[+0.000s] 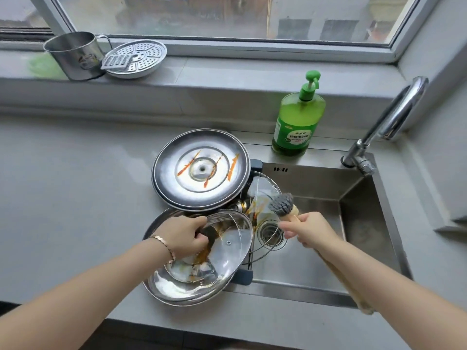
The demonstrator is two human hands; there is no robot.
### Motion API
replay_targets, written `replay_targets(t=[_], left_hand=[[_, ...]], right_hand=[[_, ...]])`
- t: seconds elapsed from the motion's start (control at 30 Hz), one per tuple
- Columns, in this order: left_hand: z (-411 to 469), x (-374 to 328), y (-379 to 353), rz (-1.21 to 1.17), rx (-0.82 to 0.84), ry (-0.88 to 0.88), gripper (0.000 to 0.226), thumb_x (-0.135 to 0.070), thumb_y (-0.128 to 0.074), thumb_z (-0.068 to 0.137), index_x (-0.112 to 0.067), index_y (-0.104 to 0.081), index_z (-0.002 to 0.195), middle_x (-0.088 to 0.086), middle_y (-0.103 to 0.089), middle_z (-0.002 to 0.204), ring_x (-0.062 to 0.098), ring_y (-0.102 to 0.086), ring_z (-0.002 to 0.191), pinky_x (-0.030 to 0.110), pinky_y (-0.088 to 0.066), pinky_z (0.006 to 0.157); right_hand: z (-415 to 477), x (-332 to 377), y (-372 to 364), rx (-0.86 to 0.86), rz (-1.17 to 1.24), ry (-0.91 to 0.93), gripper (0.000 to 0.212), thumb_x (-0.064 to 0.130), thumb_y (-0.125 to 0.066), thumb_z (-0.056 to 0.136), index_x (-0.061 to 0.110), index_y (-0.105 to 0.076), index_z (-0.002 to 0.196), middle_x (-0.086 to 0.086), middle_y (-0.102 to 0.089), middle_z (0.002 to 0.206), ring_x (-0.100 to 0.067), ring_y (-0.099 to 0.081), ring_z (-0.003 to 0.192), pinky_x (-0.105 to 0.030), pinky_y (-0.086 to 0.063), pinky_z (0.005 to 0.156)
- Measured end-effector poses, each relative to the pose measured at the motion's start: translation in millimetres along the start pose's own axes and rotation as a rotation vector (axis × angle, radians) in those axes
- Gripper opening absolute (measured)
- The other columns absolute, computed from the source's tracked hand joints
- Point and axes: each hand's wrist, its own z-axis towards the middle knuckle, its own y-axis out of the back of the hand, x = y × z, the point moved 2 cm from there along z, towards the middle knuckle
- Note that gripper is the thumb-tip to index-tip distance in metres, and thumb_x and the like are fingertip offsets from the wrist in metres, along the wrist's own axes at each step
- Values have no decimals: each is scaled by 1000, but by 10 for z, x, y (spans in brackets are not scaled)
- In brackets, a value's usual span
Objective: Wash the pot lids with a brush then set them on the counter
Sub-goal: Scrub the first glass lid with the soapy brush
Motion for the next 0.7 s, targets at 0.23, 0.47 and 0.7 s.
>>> replay_targets(t=[0.23, 0.47, 0.7], left_hand=[[-1, -834, 374, -108, -119, -198, 16, -35, -50, 80, -19, -46, 80, -6, -43, 58, 15, -42, 58, 24, -31, 50], [248, -1400, 386, -167, -150, -264, 33, -51, -46, 88, -26, -48, 110, -8, -56, 98, 12, -53, 87, 24, -38, 71], [642, -1500, 250, -1467, 223, 429, 71, -65, -47, 79, -4, -52, 115, 18, -69, 100, 29, -69, 80, 36, -58, 69]], right_hand=[[-98, 172, 160, 217, 415, -206, 40, 35, -77, 66, 7, -67, 91, -5, -68, 74, -7, -26, 40, -14, -19, 33], [-119, -75, 920, 226, 620, -159, 12, 19, -65, 73, 14, -59, 83, 3, -63, 58, 1, -27, 31, -10, -15, 27], [-19, -315, 1538, 210, 773, -129, 21, 15, -56, 74, 13, -63, 93, 2, -60, 55, 1, -28, 32, -9, -16, 26]])
